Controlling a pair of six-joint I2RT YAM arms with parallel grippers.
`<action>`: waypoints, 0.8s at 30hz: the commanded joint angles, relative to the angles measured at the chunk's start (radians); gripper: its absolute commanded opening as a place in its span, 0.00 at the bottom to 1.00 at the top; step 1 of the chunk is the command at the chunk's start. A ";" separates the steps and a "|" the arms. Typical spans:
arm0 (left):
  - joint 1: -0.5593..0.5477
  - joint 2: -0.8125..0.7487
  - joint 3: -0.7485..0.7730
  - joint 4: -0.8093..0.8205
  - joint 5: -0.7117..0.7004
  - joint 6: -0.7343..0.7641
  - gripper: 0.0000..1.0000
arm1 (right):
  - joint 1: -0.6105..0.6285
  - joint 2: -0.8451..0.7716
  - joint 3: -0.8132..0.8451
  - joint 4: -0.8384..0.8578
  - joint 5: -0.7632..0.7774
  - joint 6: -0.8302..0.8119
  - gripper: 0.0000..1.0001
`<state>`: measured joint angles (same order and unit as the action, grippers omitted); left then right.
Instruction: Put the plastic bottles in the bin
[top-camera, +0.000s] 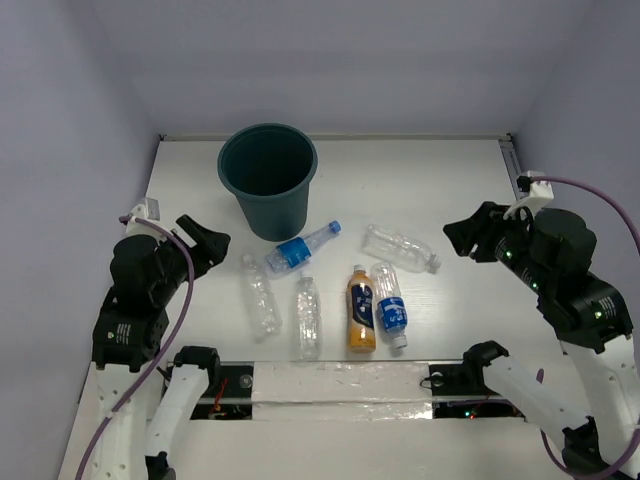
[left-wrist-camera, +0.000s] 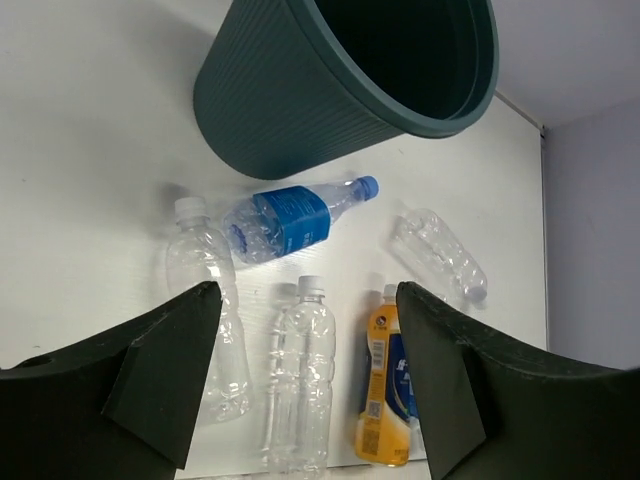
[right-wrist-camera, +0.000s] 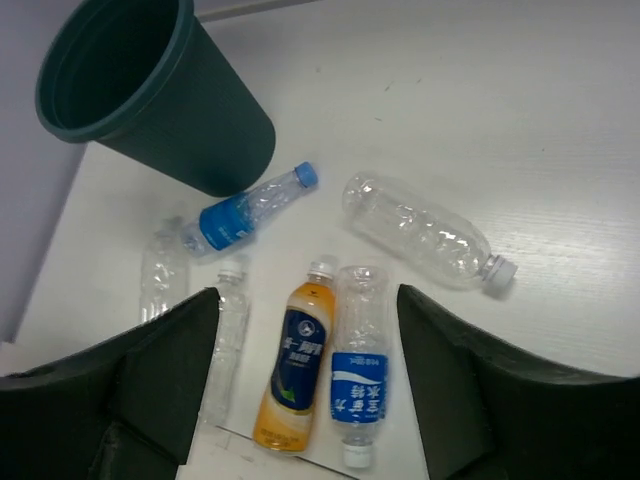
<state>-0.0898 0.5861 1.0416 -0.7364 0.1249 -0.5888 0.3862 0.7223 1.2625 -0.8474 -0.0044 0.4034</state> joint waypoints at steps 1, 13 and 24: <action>-0.001 0.001 -0.021 0.022 0.047 0.009 0.67 | -0.004 0.011 0.009 -0.001 -0.025 -0.018 0.44; -0.001 0.073 -0.190 0.052 0.130 -0.022 0.00 | -0.004 0.078 -0.038 0.024 -0.097 -0.064 0.00; -0.021 0.225 -0.291 0.114 0.045 0.009 0.58 | -0.004 0.163 -0.149 0.108 -0.150 -0.081 0.52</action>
<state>-0.1059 0.8211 0.7582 -0.6579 0.2043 -0.5888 0.3862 0.8646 1.1328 -0.8078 -0.1257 0.3557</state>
